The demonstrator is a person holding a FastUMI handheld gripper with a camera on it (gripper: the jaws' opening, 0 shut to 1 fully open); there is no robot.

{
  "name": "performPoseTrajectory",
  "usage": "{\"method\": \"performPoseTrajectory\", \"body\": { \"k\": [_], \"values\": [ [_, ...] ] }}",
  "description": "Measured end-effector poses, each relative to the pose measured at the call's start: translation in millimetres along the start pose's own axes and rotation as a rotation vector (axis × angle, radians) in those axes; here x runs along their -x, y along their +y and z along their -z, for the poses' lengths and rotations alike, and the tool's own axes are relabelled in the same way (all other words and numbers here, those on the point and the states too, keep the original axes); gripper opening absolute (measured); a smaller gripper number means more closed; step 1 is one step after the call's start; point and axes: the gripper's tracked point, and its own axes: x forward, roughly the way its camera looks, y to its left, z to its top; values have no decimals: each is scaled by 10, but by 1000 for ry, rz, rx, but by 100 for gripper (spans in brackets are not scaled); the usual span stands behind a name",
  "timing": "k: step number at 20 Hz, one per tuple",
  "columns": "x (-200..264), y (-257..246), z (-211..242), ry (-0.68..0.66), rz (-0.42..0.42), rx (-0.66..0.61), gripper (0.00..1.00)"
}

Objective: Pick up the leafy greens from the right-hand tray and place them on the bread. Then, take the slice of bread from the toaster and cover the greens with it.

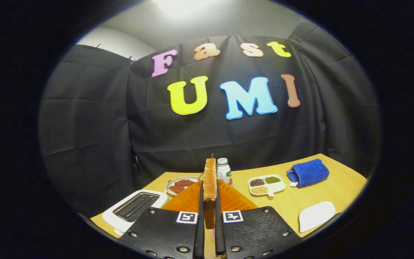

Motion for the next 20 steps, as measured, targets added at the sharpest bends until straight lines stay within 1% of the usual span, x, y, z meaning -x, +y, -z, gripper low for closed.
{"method": "performPoseTrajectory", "body": {
  "k": [3,5,9,13,18,20],
  "values": [
    [-35,-420,78,18,77,8,12],
    [-61,-620,146,34,105,22,12],
    [-103,-932,446,97,171,145,12],
    [-154,-1044,898,196,168,172,12],
    [-187,-1193,1095,216,225,271,12],
    [-229,-1116,1222,237,204,284,12]
  ]
}}
